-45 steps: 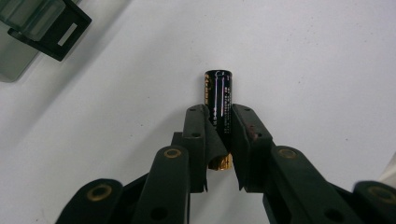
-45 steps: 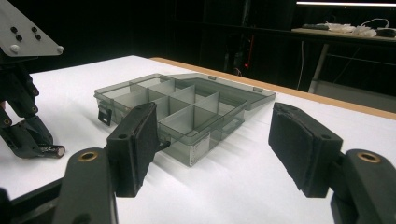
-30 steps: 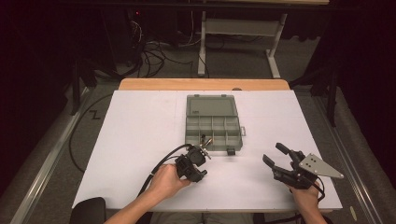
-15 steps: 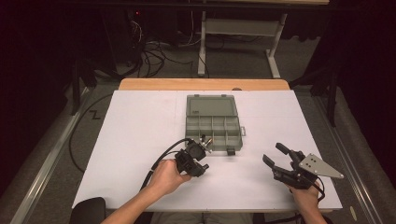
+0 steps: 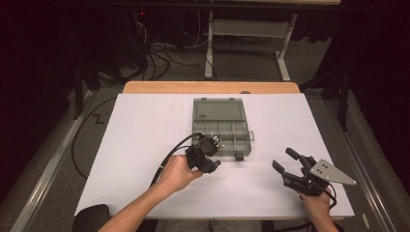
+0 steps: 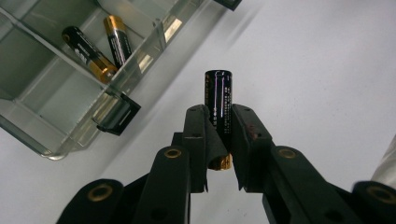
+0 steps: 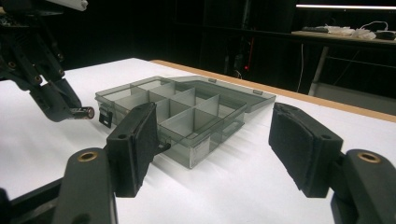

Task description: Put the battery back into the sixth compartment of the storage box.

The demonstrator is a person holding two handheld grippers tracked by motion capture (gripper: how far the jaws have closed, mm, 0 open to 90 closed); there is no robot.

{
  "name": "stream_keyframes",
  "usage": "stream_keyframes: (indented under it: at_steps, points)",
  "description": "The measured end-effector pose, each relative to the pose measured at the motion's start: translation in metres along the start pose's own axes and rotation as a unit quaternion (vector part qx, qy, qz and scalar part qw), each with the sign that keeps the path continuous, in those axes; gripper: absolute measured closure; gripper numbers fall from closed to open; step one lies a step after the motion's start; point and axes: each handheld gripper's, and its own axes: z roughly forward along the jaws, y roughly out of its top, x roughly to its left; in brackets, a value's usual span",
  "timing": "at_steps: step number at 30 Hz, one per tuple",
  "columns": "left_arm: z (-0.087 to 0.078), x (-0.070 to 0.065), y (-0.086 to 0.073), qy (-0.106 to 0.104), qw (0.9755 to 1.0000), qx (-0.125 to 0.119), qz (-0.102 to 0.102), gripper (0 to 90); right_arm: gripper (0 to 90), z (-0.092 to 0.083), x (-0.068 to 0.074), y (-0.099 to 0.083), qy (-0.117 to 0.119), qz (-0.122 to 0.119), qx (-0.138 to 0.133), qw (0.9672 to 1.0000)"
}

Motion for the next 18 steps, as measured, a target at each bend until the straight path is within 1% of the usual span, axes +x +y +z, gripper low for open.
stream_keyframes:
  at_steps: [2,7,12,18]
  points:
    - [-0.001,0.001,0.003,0.005,1.0,-0.003,-0.003,75.9,34.6,0.0,0.0,0.0,-0.001,0.002,0.001,1.0]
    - [-0.001,0.008,0.01,0.008,0.9999,-0.006,-0.01,75.9,34.6,0.0,0.0,0.0,0.0,0.001,0.0,1.0]
    - [0.0,0.014,0.017,0.012,0.9998,-0.004,-0.015,75.9,34.5,0.0,-0.001,0.0,0.0,0.003,0.002,1.0]
    - [0.001,0.023,0.023,0.019,0.9995,-0.004,-0.026,75.9,34.6,0.0,-0.001,0.0,0.0,0.004,0.001,1.0]
